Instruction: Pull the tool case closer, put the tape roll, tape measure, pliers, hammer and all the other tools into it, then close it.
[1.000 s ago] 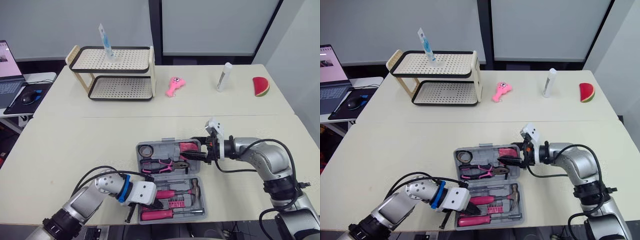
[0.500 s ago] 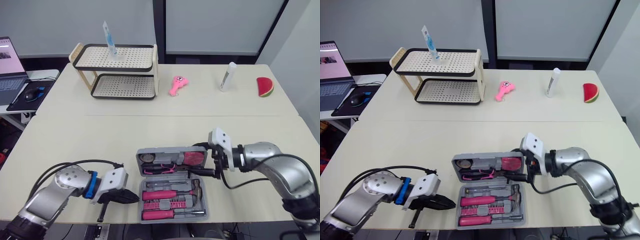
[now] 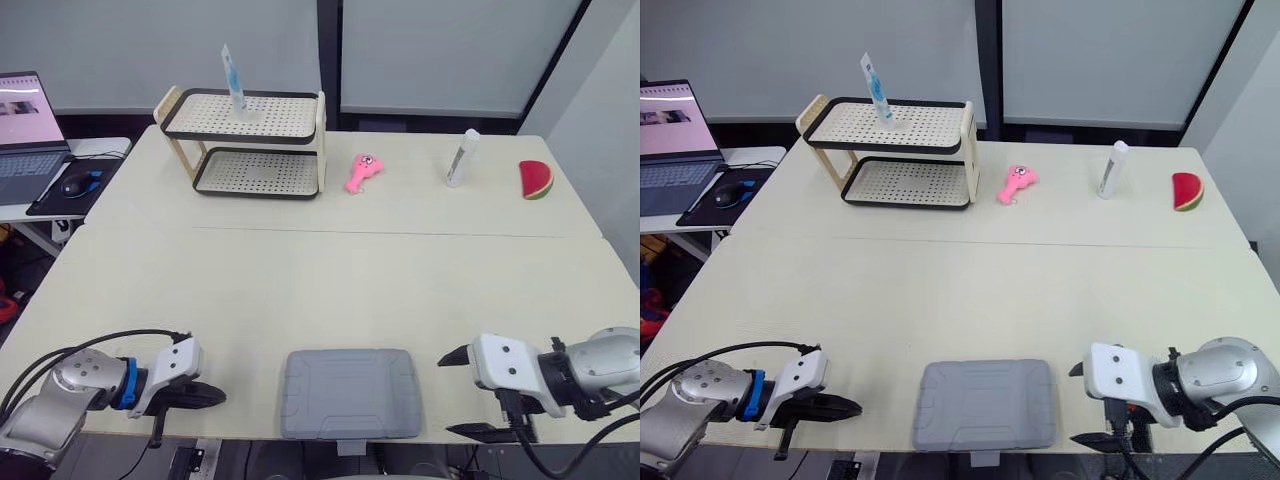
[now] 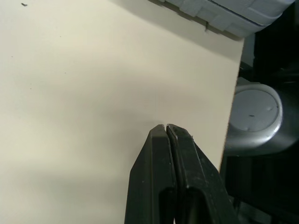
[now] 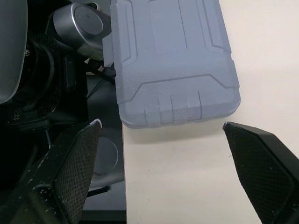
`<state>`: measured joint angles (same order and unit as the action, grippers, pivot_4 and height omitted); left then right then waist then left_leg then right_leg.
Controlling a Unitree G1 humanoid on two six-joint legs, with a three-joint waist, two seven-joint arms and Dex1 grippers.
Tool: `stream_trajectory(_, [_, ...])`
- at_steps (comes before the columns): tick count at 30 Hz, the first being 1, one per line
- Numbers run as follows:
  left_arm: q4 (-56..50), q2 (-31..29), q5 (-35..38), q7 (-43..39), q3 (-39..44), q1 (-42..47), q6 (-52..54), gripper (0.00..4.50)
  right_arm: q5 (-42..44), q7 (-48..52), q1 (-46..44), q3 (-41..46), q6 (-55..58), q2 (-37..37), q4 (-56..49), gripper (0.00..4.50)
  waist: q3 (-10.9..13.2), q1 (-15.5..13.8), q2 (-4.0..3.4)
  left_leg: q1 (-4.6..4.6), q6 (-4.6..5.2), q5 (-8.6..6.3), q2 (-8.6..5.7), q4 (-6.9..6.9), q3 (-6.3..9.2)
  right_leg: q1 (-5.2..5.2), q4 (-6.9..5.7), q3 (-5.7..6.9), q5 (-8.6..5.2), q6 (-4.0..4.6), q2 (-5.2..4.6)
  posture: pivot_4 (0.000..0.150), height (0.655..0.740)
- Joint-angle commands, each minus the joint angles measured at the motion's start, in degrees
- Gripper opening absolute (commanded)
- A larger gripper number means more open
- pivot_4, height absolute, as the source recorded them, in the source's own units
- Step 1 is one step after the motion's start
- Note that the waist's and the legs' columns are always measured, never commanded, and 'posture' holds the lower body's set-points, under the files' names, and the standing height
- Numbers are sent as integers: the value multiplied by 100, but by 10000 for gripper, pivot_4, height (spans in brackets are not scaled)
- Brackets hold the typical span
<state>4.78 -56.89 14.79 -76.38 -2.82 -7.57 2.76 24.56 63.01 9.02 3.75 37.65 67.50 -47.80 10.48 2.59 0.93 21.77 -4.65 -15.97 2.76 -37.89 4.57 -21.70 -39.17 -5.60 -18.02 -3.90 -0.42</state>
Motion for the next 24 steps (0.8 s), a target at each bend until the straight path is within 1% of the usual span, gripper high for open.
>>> stream_trajectory(1, [-48,190,-112,187,11,80,-168,0,-564,-113,-47,-171,-546,32,382,44591,-1,-5,6,1,0,0,0,-2,-1,0,3,-1,5,0,0,1500,7350])
stream_trajectory(4, [-271,430,-235,403,-128,134,-93,0,-1153,-262,-184,-746,-897,-66,767,38733,-3,-17,10,3,0,0,-1,-4,-2,3,9,-3,10,-1,-1,1500,7350])
stream_trajectory(5, [-336,490,-277,458,-166,146,-57,0,-1278,-319,-256,-911,-920,-125,849,35628,-3,-25,9,4,0,0,-2,-4,-2,2,10,-3,10,-1,-2,1500,7350])
stream_trajectory(7, [-501,631,-380,598,-291,176,6,0,-1603,-417,-449,-1306,-986,-273,1005,27626,-1,-24,11,6,0,0,-2,-3,-1,0,10,-3,10,0,-2,1500,7350])
stream_trajectory(10, [-767,832,-463,769,-478,236,162,0,-2020,-494,-722,-1847,-1025,-514,1162,21246,-1,-23,10,6,0,0,-2,-2,-2,-3,9,-4,9,1,-1,1500,7350])
stream_trajectory(11, [-864,891,-492,818,-545,266,233,0,-2140,-516,-797,-2009,-1027,-601,1213,19915,0,-29,10,7,0,0,-2,-2,-1,-3,9,-3,9,1,-1,1500,7350])
stream_trajectory(14, [-1082,1121,-639,964,-832,438,427,0,-2467,-490,-971,-2503,-1040,-860,1363,13196,0,-52,11,8,0,0,-2,-3,1,-1,10,-1,9,1,-1,1500,7350])
stream_trajectory(17, [-1124,1291,-773,1041,-1044,598,510,0,-2638,-457,-1057,-2742,-1046,-1018,1416,7413,0,-66,11,8,0,0,-3,-3,0,-2,10,-3,9,1,-1,1500,7350])
stream_trajectory(21, [-1261,1461,-796,1084,-1232,731,696,0,-2687,-407,-1104,-2828,-974,-1132,1380,209,0,-75,10,7,0,0,-4,-3,0,0,11,-3,9,0,-2,1500,7350])
stream_trajectory(24, [-1354,1531,-814,1082,-1306,758,766,0,-2711,-363,-1117,-2816,-939,-1175,1350,209,0,-81,10,6,0,0,-5,-4,0,2,11,-2,9,0,-3,1500,7350])
